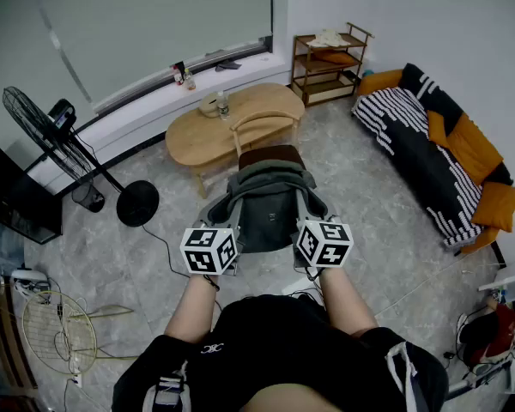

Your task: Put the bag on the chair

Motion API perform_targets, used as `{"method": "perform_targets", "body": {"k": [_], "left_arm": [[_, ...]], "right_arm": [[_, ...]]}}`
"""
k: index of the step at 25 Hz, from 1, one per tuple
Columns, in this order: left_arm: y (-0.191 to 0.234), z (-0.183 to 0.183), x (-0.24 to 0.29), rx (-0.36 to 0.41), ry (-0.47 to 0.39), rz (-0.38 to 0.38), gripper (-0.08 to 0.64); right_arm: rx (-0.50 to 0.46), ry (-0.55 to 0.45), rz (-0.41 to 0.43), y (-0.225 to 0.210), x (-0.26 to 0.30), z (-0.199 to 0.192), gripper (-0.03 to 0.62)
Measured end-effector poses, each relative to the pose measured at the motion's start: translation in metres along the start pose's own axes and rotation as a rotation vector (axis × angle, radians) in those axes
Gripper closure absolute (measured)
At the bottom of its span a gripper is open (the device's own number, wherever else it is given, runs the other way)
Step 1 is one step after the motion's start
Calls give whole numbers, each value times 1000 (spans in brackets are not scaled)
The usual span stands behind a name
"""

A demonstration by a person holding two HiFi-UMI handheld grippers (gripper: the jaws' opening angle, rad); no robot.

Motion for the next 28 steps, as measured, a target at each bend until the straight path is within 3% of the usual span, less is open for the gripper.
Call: {"method": "perform_targets", "body": {"k": [11, 24, 28], "left_arm": [[-23, 6, 5, 31, 1, -6, 482], [-68, 4, 34, -16, 8, 16, 482], [-65, 0, 50, -32, 13, 11, 482]], "right_arm": [[6, -21, 6, -16, -16, 11, 526], [-3, -15, 37, -65, -27, 31, 525], [-3, -9, 33, -74, -16, 33, 525]]}}
Point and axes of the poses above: the fingertips, and each gripper's own axes: x forward along the fingers, y to its left, z out of its top, the point moved 1 cm from there along -x, backward along the fingers, and after that the axes turned 14 degrees about x, right-handed, at the moved point
